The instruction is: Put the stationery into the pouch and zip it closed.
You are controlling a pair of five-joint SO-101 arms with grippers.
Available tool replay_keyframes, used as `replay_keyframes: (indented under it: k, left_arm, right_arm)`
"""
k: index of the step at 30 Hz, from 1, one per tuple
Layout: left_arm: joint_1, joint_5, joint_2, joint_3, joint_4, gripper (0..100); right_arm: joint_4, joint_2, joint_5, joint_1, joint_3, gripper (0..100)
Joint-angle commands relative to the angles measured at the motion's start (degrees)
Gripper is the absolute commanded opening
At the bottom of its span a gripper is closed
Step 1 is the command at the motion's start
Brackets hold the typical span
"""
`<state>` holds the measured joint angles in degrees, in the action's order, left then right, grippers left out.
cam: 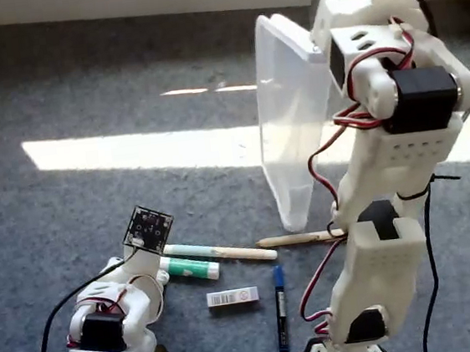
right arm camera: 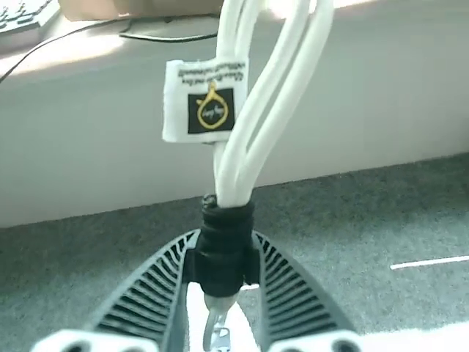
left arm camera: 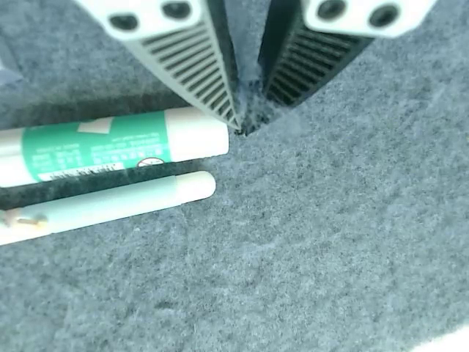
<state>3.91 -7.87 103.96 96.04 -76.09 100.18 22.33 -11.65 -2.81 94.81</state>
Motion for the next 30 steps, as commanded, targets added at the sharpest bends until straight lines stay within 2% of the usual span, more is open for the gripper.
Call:
replay_keyframes:
  k: [1, 12, 23, 30]
  left_arm:
    - [-0.13, 0.7, 0.13, 1.1, -0.35, 1]
    - [-0.13, 0.7, 0.13, 1.1, -0.35, 1]
    - [-0.13, 0.7, 0.13, 1.1, -0.35, 1]
    - [-0.13, 0.7, 0.13, 1.1, -0.35, 1]
  right_arm:
    - [0.66, -3.38, -2.99, 2.15, 6.11, 0.5]
    - [0.75, -2.68, -2.9, 3.21, 5.93, 0.5]
    - [0.66, 8.92, -2.9, -5.23, 6.11, 0.6]
    - [-2.33, 9.8, -2.9, -11.82, 6.11, 0.6]
